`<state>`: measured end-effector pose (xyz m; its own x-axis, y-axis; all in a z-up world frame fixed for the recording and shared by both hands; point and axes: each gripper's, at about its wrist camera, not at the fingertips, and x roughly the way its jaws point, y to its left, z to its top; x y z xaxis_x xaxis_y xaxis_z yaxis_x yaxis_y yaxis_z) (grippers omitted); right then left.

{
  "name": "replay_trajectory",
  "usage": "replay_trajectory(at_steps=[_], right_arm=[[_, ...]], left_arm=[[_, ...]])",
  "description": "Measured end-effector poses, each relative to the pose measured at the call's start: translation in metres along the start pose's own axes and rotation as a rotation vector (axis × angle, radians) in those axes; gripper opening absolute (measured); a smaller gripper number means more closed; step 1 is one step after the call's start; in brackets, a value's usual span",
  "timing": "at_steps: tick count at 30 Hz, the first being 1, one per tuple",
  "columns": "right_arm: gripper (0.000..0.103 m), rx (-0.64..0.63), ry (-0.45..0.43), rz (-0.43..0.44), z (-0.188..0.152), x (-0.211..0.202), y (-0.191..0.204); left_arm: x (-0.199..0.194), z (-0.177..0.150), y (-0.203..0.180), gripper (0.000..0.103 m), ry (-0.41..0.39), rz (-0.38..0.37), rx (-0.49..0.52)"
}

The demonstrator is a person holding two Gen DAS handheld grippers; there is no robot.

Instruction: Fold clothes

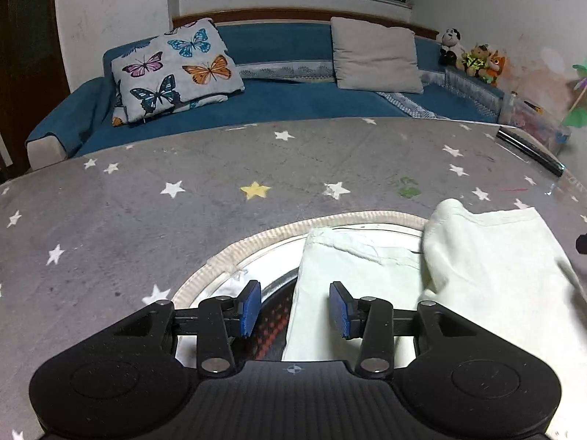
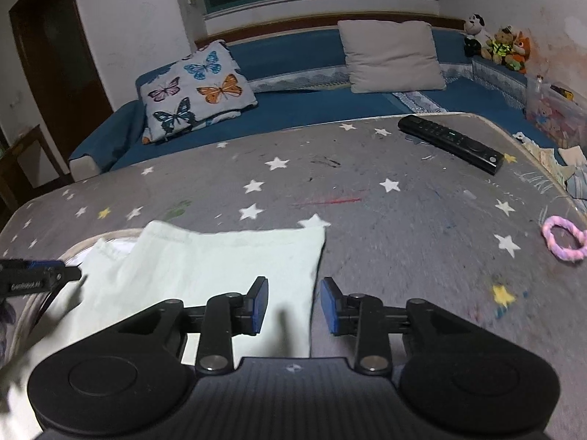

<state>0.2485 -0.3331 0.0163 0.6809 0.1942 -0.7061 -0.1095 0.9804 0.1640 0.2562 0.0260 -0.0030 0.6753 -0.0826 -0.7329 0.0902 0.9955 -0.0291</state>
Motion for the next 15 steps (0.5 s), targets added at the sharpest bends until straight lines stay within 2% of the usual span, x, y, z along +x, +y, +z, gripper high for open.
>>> replay_trajectory(at_steps=[8,10,11,12,15], right_arm=[[0.031,-0.001,0.019,-0.012,0.014,0.035,-0.008],[0.031,0.001,0.026,-0.01,0.015,0.042,-0.008],[0.031,0.003,0.029,-0.009,0.015,0.046,-0.008],[0.031,0.003,0.032,-0.008,0.016,0.049,-0.008],[0.026,-0.012,0.026,-0.009,0.015,0.052,-0.005]], left_arm=[[0.011,0.002,-0.005,0.042,-0.021,-0.016,0.044],[0.012,0.002,-0.006,0.027,-0.028,-0.026,0.057],[0.013,0.003,-0.006,0.015,-0.028,-0.033,0.06],[0.013,0.003,-0.005,0.008,-0.028,-0.038,0.056],[0.011,0.005,0.001,0.002,-0.044,-0.029,0.039]])
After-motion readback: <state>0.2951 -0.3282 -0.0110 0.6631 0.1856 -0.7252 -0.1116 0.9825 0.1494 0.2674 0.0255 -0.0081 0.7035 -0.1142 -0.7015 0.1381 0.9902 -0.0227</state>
